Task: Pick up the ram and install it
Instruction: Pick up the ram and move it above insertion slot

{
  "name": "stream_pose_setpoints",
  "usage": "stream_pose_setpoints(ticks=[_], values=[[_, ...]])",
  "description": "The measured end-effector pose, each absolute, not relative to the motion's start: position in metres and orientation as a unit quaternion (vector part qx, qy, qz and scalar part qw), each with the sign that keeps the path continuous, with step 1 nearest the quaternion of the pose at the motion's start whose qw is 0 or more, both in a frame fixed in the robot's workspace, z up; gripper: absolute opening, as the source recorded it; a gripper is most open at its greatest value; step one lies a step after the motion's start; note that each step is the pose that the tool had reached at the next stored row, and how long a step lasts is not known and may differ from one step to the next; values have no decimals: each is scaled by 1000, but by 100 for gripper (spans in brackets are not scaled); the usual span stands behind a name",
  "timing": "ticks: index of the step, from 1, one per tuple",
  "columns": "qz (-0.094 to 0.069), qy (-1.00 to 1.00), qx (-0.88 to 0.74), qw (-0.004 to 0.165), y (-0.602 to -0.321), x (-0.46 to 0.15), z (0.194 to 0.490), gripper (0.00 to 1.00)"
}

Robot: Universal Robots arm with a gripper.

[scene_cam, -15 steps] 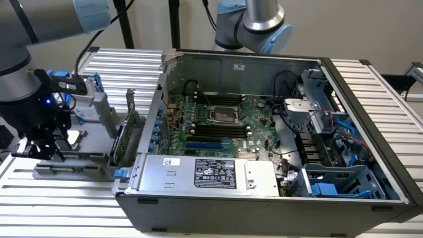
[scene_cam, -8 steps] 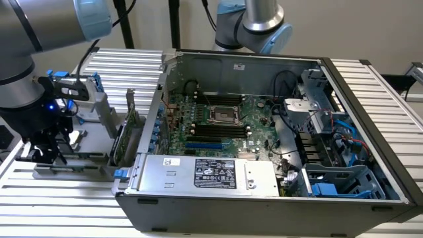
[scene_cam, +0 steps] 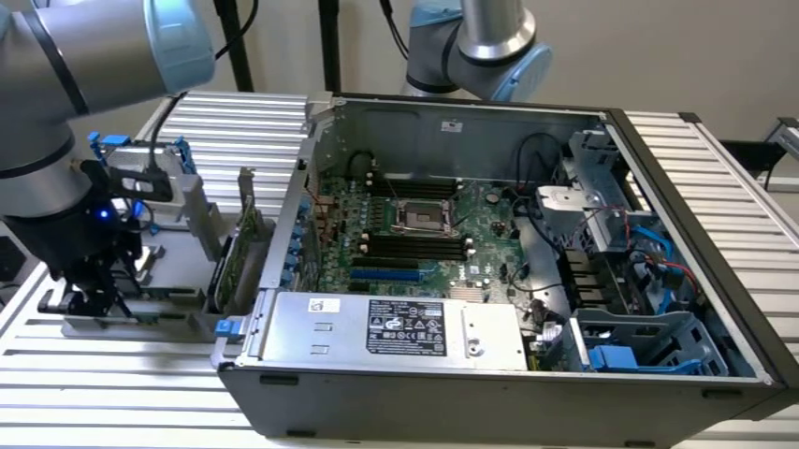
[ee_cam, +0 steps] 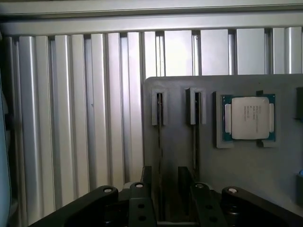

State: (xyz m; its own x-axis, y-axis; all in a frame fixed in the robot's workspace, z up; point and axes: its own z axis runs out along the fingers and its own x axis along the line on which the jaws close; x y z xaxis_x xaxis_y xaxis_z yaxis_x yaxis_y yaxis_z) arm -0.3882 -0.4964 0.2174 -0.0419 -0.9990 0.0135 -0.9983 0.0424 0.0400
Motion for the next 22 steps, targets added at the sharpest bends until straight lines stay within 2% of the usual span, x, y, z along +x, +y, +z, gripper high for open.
stream_pose_setpoints(ticks=[12, 22], values=[[-9, -722, 692, 19, -497, -389, 196, 36], [-5, -715, 699, 15, -497, -390, 194, 36]])
